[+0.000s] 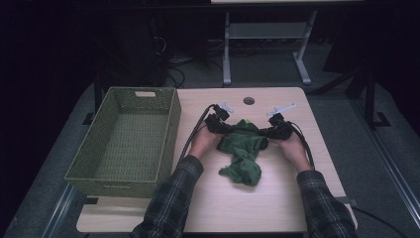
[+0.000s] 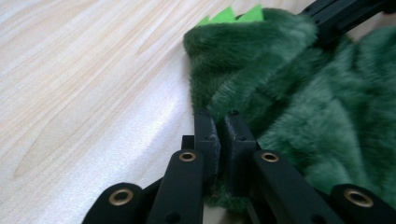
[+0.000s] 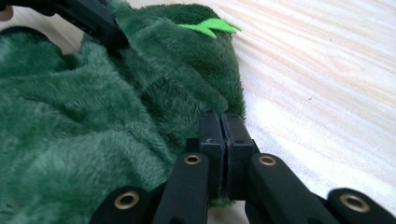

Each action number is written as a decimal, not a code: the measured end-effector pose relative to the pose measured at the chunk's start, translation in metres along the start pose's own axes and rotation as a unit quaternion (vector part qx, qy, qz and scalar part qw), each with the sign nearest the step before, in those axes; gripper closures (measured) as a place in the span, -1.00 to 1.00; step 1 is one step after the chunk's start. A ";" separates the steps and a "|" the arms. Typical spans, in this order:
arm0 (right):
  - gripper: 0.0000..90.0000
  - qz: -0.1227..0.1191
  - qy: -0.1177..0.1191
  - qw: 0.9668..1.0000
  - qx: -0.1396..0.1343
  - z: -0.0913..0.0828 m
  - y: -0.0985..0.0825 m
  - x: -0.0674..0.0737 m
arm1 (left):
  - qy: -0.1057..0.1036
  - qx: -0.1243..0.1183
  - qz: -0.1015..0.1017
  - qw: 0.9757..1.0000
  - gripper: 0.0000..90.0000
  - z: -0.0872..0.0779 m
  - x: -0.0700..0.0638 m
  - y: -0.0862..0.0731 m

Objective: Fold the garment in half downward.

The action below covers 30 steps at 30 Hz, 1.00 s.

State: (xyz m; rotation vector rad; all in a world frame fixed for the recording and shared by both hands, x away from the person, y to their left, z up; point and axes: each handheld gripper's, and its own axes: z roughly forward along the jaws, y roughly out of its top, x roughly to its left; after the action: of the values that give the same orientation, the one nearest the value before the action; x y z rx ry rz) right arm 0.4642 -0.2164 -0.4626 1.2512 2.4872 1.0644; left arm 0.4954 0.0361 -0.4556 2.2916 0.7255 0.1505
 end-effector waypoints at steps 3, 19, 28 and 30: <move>0.97 0.001 -0.004 1.000 -0.010 -0.005 0.003 0.001 | 0.000 0.001 0.008 1.000 0.91 -0.005 0.000 0.001; 0.99 0.012 -0.022 0.998 -0.062 -0.043 0.033 -0.006 | 0.011 -0.068 0.015 0.998 0.94 -0.046 -0.012 0.044; 0.99 0.006 -0.029 0.994 -0.102 -0.070 0.057 -0.006 | 0.012 -0.099 0.019 0.995 0.94 -0.069 -0.017 0.056; 0.99 0.001 -0.022 0.995 -0.092 -0.072 0.051 -0.003 | 0.006 -0.103 0.019 0.995 0.93 -0.073 -0.025 0.049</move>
State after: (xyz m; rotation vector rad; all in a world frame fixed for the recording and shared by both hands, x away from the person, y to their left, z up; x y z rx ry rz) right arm 0.4676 -0.2359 -0.3767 1.2095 2.2951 1.2218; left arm 0.4752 0.0379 -0.3669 2.1109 0.6415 0.2465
